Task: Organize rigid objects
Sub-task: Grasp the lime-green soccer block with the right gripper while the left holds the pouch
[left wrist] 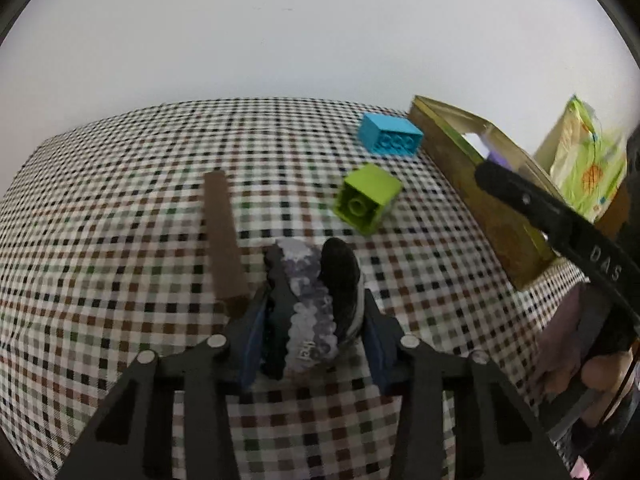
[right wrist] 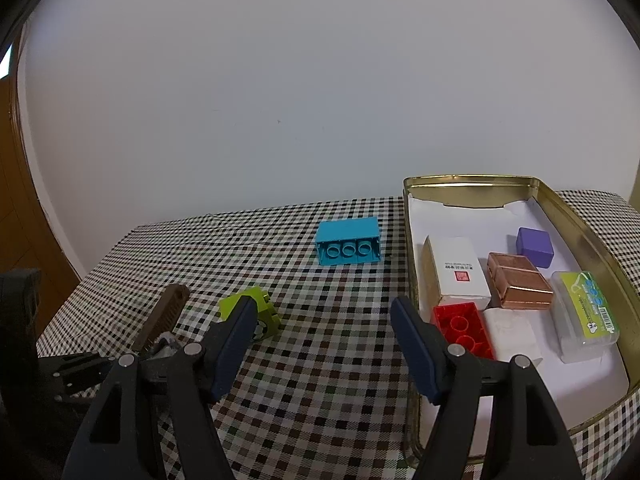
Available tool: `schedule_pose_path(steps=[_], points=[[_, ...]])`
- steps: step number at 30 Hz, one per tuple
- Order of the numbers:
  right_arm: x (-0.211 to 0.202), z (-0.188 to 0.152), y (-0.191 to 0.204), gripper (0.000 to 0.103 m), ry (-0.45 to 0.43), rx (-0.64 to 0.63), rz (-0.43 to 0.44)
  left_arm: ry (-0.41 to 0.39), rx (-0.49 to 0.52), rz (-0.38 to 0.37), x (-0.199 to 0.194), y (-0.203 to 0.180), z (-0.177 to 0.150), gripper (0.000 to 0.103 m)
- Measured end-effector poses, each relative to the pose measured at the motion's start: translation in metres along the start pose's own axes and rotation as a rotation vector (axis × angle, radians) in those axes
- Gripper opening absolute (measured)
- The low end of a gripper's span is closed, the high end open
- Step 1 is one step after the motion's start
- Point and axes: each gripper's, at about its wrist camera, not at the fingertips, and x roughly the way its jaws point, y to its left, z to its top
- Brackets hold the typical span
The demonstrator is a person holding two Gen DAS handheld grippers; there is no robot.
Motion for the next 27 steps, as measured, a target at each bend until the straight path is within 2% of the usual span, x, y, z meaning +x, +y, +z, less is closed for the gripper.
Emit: schedule_pose_path(steps=[4,8,11,14,17,21,24,27], points=[[0.002,0.0,0.0,0.072,0.012,0.003,0.002,-0.011,0.027,0.009,-0.001,-0.006,0.0,0.042],[0.005,0.001,0.003,0.072,0.02,0.004,0.002,-0.076,0.033,-0.029,-0.016,-0.007,0.003,0.042],[0.008,0.001,0.007,0.071,0.025,-0.007,0.006,-0.113,0.007,-0.021,-0.024,-0.002,0.006,0.042],[0.015,0.002,0.013,0.071,0.042,-0.012,0.02,-0.147,-0.033,0.017,-0.03,0.007,0.01,0.042],[0.028,0.006,0.022,0.074,0.075,-0.014,0.032,-0.204,-0.118,0.061,-0.04,0.025,0.014,0.042],[0.045,0.009,0.044,0.074,0.112,-0.067,0.055,-0.215,-0.176,0.155,-0.04,0.042,0.012,0.042],[0.059,0.01,0.056,0.074,0.167,-0.101,0.055,-0.205,-0.22,0.161,-0.038,0.047,0.011,0.042],[0.071,0.01,0.058,0.074,0.213,-0.099,0.054,-0.202,-0.205,0.178,-0.039,0.044,0.009,0.042]])
